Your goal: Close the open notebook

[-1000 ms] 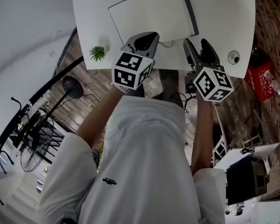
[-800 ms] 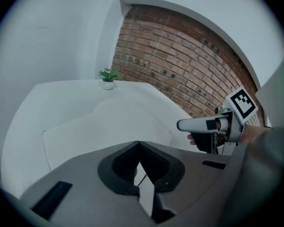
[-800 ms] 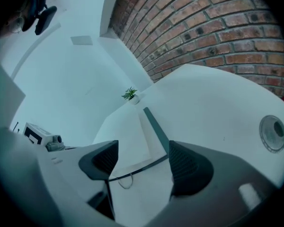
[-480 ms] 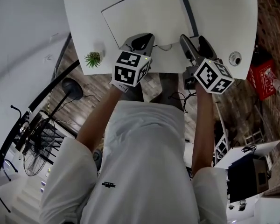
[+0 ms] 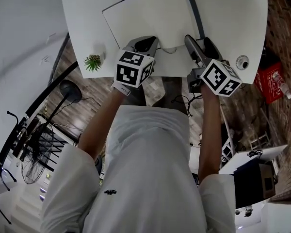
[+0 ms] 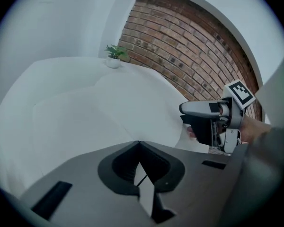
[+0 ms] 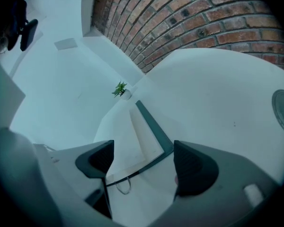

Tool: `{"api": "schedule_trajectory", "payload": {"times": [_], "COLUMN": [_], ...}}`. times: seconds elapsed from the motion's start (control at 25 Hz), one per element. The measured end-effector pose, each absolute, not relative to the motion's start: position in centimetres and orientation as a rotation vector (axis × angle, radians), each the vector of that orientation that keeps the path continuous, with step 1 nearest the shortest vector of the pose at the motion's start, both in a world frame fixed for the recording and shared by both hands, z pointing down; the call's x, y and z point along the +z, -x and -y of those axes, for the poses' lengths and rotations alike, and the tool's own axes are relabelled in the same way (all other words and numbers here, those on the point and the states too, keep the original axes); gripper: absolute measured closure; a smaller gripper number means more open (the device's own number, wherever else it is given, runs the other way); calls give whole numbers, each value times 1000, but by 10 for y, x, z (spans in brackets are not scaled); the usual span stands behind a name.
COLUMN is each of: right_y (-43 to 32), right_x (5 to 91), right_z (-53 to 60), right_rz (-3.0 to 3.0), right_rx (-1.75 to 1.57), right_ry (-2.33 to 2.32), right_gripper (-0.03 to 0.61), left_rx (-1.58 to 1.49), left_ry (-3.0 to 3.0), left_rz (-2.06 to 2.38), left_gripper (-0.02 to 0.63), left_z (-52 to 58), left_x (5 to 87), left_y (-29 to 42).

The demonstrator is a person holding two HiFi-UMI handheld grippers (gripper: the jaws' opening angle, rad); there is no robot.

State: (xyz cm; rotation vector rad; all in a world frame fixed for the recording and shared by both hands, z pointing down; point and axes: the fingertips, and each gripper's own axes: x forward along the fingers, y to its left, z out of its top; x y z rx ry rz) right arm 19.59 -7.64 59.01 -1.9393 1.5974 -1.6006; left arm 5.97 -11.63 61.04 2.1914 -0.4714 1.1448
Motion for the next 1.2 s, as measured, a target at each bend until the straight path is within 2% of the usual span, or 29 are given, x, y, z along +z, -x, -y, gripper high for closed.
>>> {"api": "schedule_trajectory", "payload": {"times": [0.16,0.56,0.64,0.72,0.88,1.04,1.2], "right_y": [-195,-184,-187,-192,-203,-200,-199], "right_x": [587,584,587,593,597,590,586], "right_z": [78,104,102,98,92,92,91], "right_rz": [-1585,-1628,-1631,-1634,-1592,-1597,-1609], "right_rx": [-1591,-1580,-1584,-1593,-1585,-1580,-1576], "right_ry": [1914,1786,1797,1842,1911,1890,1913], "right_gripper": [156,161,201,308,473,520,526], "left_rx": [1178,1203,1204,1204,1198,1185,1142], "left_ry": [-2204,-2192,-2198,-2199,-2198,-2193,-2153], "left_rz": [416,337,334,334,342,360,399], "left_gripper": [611,611,611,611,611,611,611], "left_z": [108,97,98,98,98,98,101], "left_x": [609,611,610,610,610,609,608], "left_y": [-62,-64,-64,-64,-64,-63,-63]}}
